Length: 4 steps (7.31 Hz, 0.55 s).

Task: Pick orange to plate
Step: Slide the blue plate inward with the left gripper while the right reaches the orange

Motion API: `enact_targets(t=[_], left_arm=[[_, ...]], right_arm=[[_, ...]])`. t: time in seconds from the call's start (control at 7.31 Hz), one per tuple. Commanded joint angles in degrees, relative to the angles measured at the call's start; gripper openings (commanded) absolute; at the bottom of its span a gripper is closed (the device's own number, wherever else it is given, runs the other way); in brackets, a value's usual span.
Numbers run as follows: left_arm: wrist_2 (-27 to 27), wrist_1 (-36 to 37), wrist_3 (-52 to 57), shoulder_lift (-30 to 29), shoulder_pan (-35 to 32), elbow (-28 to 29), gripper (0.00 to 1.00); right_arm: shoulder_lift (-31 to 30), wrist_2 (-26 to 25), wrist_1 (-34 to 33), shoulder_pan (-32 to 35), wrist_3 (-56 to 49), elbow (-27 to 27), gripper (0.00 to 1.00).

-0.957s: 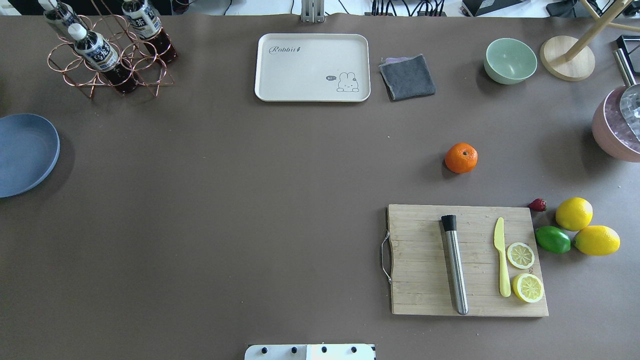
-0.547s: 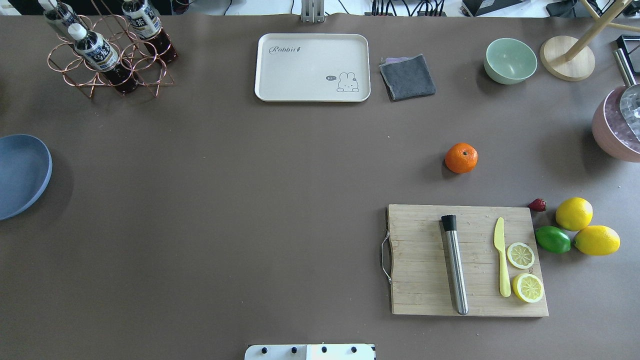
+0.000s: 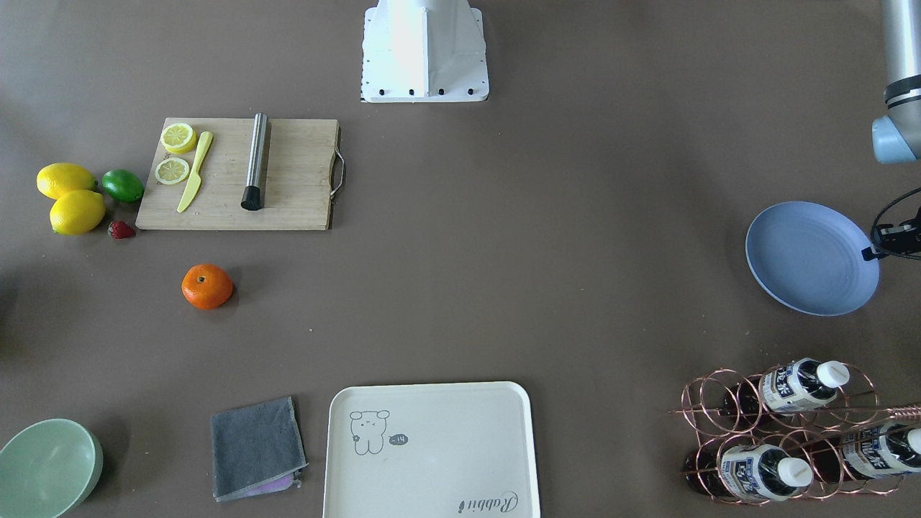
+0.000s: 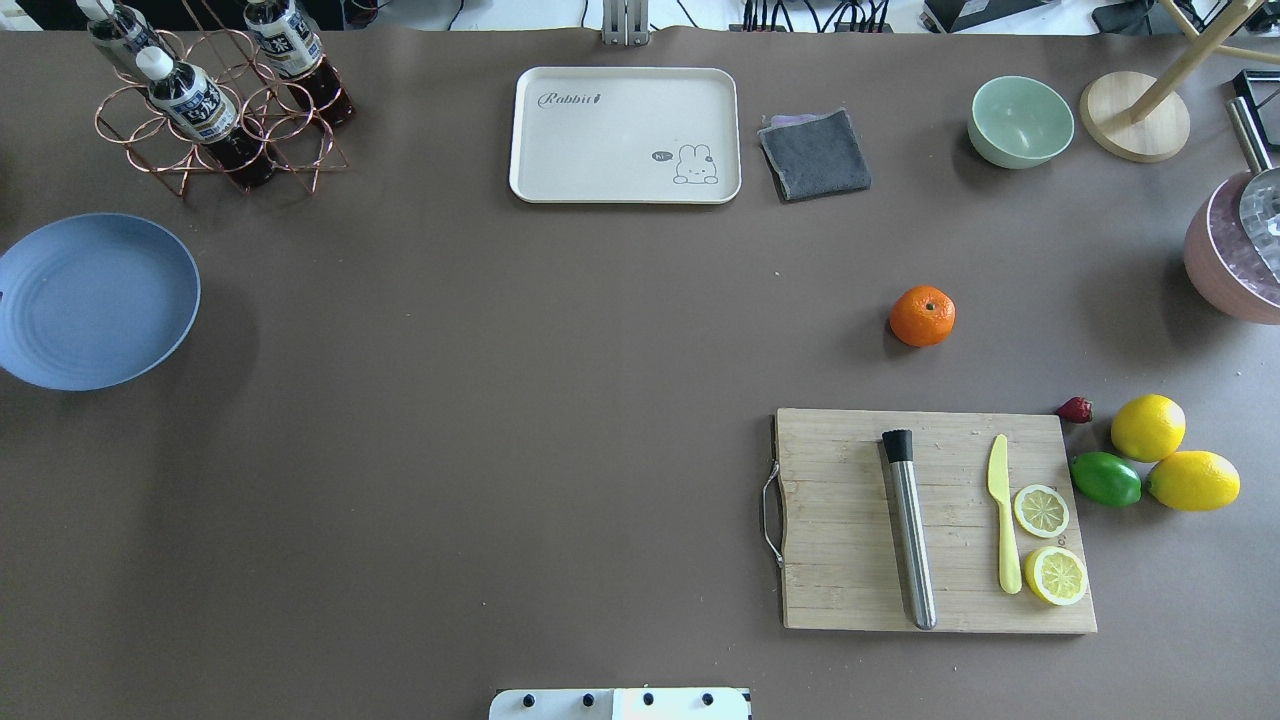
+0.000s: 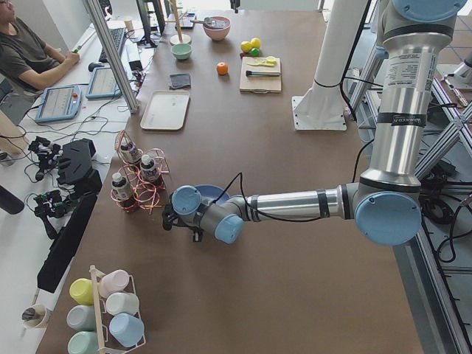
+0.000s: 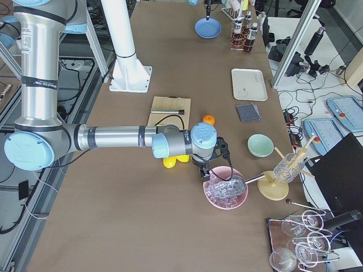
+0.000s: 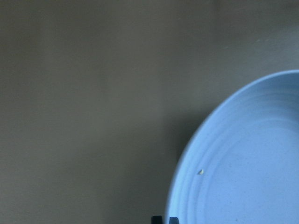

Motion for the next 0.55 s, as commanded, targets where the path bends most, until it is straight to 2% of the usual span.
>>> enact_targets(t=[0.0, 0.14, 0.27, 0.41], left_arm=[[1.0, 0.2, -22.6, -0.2, 8.3, -13.4, 0.00], [7.6, 0.2, -34.6, -1.2, 15.4, -18.8, 0.00], [13.1, 0.2, -44.5, -4.4, 22.5, -21.2, 0.00], [18.6, 0.2, -54.6, -9.6, 28.7, -21.2, 0.00]], right_arm=[[1.2, -0.2, 0.1, -5.4, 12.0, 5.9, 1.00], [3.2, -0.6, 0.2, -9.8, 21.9, 8.6, 1.00], [5.3, -0.7, 0.2, -13.7, 28.7, 9.7, 1.00], [9.4, -3.1, 0.2, -17.6, 35.7, 9.6, 1.00]])
